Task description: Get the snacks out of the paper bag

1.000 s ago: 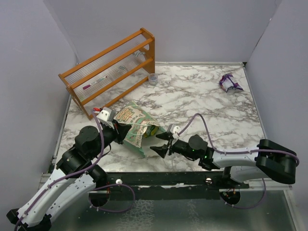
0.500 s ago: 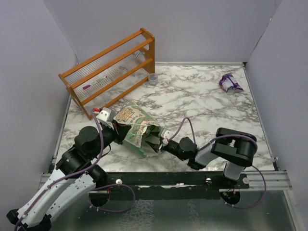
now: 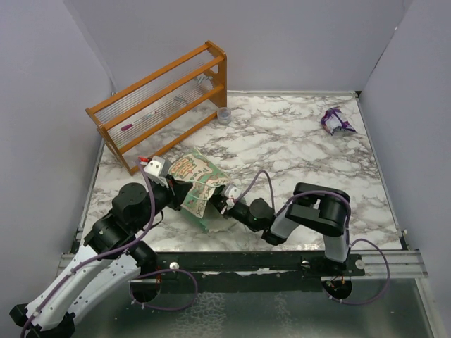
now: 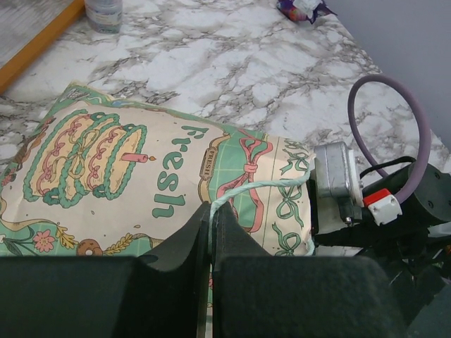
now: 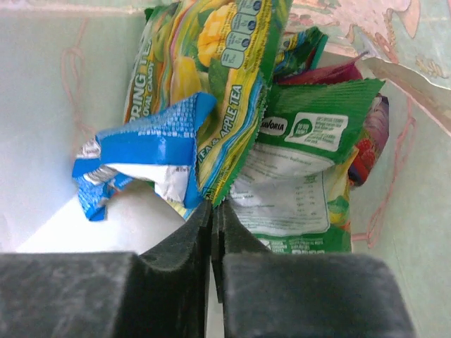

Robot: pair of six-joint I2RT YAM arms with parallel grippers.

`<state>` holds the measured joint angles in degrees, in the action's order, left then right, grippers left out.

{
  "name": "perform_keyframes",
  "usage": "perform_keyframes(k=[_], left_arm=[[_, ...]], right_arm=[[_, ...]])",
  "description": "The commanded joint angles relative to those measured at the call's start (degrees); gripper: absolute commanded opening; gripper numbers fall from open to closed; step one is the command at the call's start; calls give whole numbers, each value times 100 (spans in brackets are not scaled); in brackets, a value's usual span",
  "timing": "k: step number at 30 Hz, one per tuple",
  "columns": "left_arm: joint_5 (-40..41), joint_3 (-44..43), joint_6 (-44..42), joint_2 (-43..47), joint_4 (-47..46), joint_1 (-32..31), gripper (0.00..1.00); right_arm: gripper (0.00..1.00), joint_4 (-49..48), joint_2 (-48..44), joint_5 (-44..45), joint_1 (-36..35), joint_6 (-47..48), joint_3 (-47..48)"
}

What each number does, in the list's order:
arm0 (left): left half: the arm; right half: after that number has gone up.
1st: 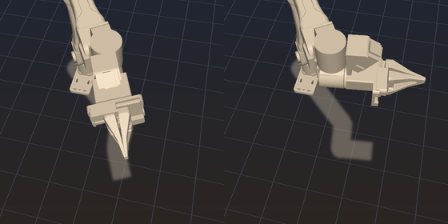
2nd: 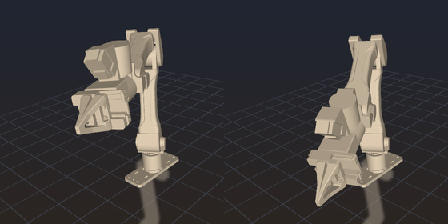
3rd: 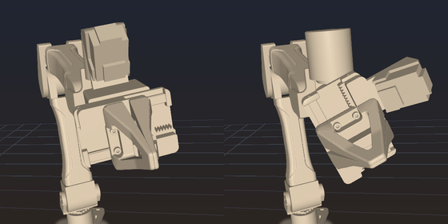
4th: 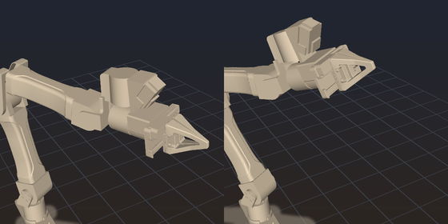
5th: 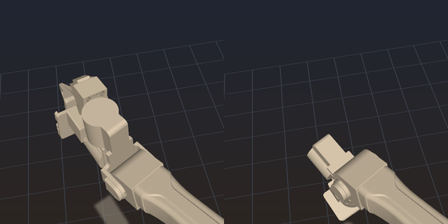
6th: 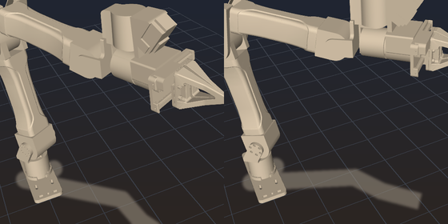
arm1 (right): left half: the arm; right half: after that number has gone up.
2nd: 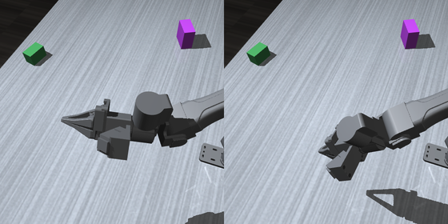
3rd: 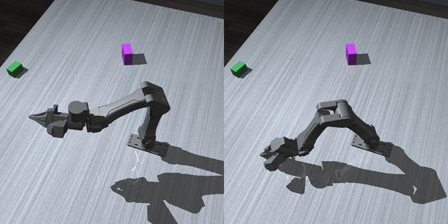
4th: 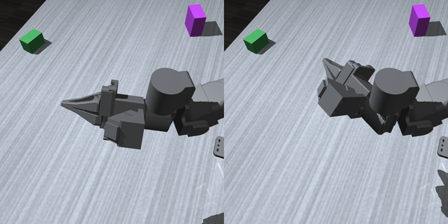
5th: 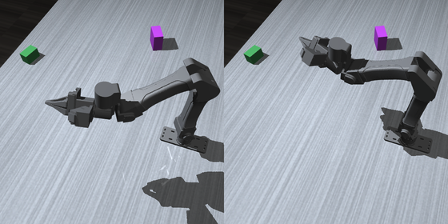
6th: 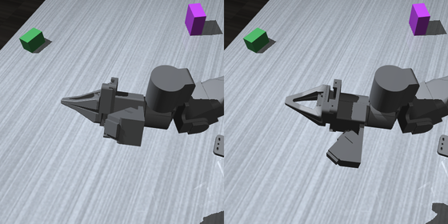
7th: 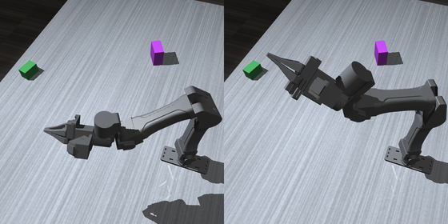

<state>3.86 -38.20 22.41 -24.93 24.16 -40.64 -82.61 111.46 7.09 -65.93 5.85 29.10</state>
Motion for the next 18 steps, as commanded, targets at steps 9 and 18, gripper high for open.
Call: perform_keyframes(k=[9,18], left_arm=[[218,-27,15,42,-45,-8,0],[426,-5,47,292,-44,-14,0]], right_arm=[[1,677,-1075,282,-14,-700,-184],[2,1844,-2609,-599,-16,-1468,-897]])
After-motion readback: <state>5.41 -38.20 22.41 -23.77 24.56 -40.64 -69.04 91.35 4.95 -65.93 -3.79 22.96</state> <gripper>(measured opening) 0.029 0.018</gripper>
